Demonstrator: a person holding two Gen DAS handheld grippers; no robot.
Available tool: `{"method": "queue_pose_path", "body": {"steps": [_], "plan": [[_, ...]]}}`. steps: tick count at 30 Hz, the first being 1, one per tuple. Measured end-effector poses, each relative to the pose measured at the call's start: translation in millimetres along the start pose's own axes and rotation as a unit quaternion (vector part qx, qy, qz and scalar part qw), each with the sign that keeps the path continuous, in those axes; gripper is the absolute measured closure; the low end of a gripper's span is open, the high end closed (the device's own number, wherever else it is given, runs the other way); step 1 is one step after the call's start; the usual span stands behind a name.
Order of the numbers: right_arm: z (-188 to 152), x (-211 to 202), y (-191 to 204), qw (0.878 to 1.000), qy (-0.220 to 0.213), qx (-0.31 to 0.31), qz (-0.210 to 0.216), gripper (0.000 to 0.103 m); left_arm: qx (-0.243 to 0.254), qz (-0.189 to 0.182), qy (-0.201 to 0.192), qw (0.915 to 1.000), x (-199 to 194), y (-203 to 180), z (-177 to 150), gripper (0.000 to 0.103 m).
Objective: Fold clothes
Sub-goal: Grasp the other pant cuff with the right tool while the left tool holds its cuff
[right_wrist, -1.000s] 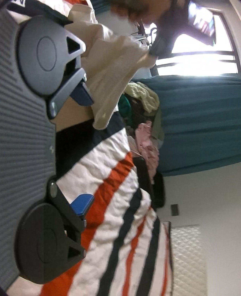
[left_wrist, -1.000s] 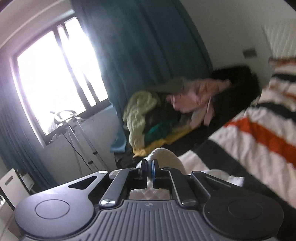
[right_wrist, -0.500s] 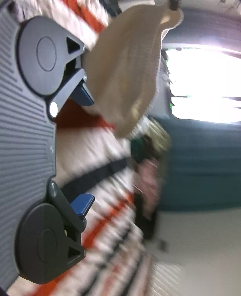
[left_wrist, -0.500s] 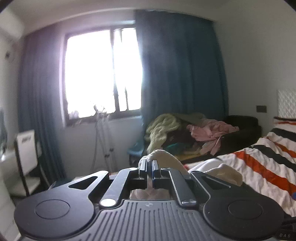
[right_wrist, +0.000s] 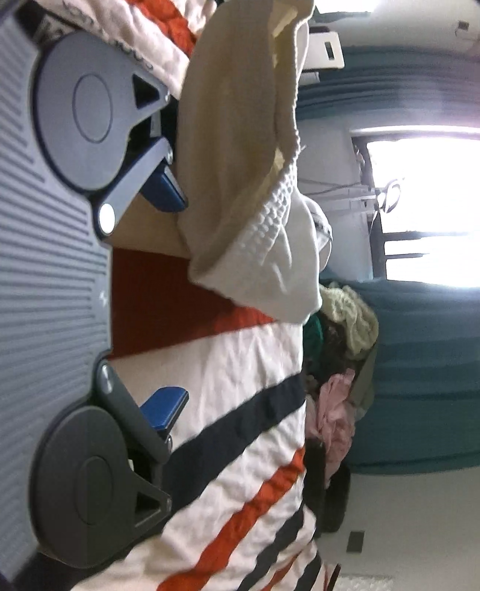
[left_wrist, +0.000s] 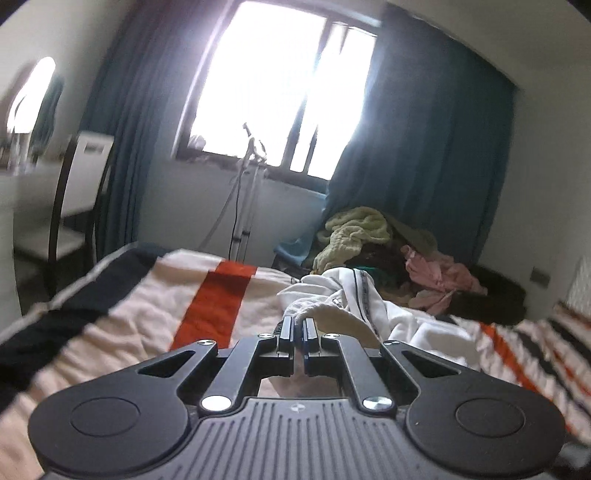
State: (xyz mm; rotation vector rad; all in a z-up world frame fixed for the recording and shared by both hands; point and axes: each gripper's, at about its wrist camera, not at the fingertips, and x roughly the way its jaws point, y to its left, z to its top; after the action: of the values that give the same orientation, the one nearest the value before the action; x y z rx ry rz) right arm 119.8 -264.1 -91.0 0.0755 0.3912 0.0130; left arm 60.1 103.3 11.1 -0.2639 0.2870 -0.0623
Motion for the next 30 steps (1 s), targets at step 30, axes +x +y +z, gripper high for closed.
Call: {"method": "queue_pose_path", "body": {"steps": [30], "plan": [[17, 31, -34, 0.969, -0.015, 0.199, 0.145, 0.037, -0.049, 0.018, 0.064, 0.9966, 46, 13, -11, 0.098]]}}
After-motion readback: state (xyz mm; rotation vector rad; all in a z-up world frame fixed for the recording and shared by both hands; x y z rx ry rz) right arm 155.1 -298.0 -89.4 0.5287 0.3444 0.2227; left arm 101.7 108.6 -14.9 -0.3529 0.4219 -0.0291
